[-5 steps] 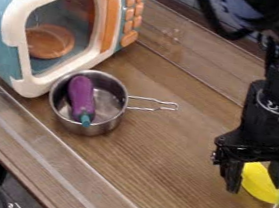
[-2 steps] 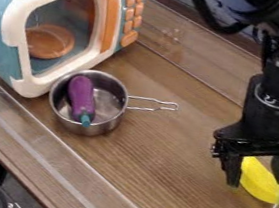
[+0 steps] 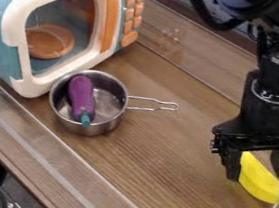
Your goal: Put the banana in the silver pot
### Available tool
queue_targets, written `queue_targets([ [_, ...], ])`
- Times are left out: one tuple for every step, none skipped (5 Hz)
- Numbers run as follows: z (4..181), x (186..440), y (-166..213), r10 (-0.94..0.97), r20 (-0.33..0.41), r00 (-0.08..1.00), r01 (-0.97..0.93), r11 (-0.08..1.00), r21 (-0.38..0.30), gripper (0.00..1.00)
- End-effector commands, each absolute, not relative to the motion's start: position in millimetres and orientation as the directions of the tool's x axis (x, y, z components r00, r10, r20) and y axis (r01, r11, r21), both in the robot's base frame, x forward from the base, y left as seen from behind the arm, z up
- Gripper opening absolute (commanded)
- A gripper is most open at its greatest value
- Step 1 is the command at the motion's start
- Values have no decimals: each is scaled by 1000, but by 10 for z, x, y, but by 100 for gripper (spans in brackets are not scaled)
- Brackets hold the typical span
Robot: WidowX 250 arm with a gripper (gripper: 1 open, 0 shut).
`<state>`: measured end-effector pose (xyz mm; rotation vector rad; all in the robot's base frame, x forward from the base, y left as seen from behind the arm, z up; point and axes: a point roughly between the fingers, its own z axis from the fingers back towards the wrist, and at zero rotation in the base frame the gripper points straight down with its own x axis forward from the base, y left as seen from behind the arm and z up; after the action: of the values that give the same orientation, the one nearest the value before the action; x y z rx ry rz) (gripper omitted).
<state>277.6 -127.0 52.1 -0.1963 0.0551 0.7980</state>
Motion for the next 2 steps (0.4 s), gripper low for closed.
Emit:
queue_targets([
  [593,2929,-1273,724,-100,683,-726,657,-202,100],
  [548,2995,-1275,736,-96,670,-737,644,-208,100],
])
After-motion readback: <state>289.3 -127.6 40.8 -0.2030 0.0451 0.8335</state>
